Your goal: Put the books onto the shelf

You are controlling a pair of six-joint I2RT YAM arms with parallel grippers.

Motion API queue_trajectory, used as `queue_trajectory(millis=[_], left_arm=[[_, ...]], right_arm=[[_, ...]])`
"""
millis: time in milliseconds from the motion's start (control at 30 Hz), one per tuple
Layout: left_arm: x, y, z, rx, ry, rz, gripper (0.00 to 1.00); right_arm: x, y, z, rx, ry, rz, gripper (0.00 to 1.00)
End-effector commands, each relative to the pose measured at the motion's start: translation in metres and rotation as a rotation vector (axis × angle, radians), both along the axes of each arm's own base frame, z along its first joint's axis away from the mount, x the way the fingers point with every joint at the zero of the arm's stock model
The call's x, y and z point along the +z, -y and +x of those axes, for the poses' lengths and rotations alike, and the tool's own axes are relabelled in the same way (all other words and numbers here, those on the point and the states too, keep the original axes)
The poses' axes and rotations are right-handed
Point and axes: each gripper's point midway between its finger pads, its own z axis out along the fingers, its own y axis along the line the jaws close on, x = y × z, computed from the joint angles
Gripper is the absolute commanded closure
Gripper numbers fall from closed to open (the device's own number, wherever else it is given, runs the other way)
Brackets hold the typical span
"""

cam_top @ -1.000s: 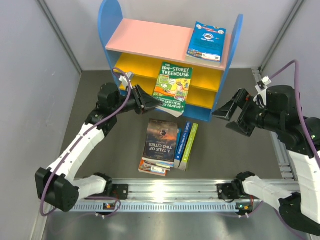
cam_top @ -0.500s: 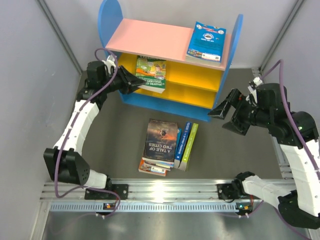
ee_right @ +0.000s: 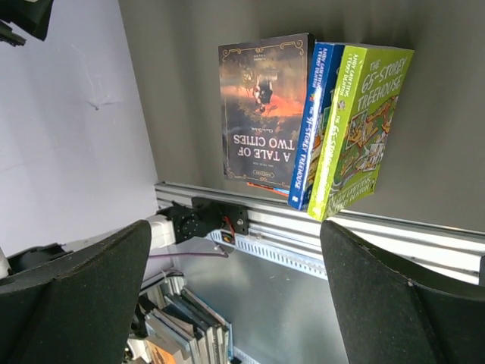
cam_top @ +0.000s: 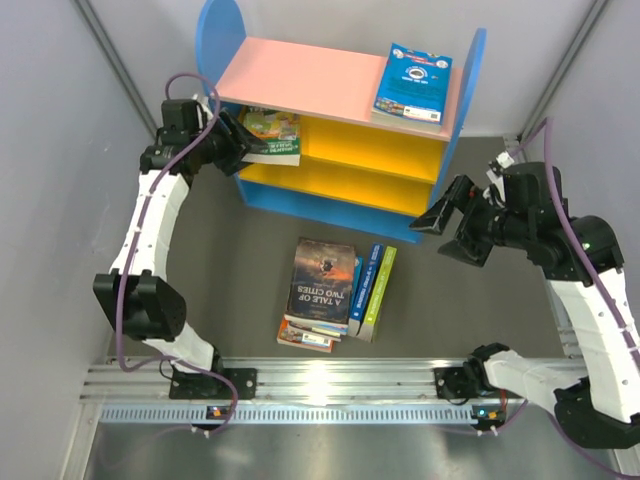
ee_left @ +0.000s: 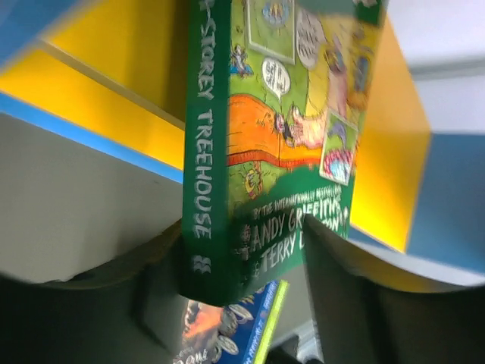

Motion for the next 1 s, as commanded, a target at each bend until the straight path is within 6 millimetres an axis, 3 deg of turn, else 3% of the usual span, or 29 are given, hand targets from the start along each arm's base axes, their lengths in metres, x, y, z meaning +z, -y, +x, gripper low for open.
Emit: queue_trajectory(millis=[0,33,100,300,467,633,667,733,767,800,967], left_arm=[[0.012,-0.024,0.008,0.084,0.044,0.100,0.33],[0.017,-0.026,0.005,0.089,0.055,0.106,0.30],[0.019,-0.031,0.003,0.107,0.063,0.130,0.07],[0.033,-0.046,-0.010,0.162,0.086,0.202,0.07],[0.043,-0.039,-0.026,0.130,0.097,0.170,0.17],[0.070,-0.041,-0.058,0.114,0.208,0.202,0.17],[0.076,-0.040,-0.063,0.106,0.230,0.199,0.19],[0.080,-0.035,-0.072,0.079,0.253,0.180,0.57],[0.080,-0.028,-0.076,0.049,0.250,0.152,0.72],[0.070,-0.025,-0.078,0.033,0.225,0.141,1.00],[0.029,-0.003,-0.084,-0.047,0.148,0.111,1.00]], right_arm=[[0.010,-0.004,0.011,0.016,0.051,0.020,0.08],[0.009,-0.005,0.011,0.019,0.048,0.021,0.09],[0.008,-0.005,0.013,0.023,0.046,0.018,0.08],[0.006,-0.009,0.017,0.045,0.041,0.017,0.09],[0.004,-0.011,0.018,0.058,0.039,0.015,0.09],[0.001,-0.009,0.015,0.062,0.041,0.006,0.09],[0.000,-0.008,0.015,0.063,0.042,0.005,0.08],[-0.004,-0.008,0.014,0.065,0.036,0.004,0.09],[-0.005,-0.008,0.014,0.065,0.035,0.004,0.09],[-0.007,-0.008,0.014,0.067,0.033,0.005,0.09],[-0.007,-0.008,0.015,0.067,0.040,0.003,0.09]])
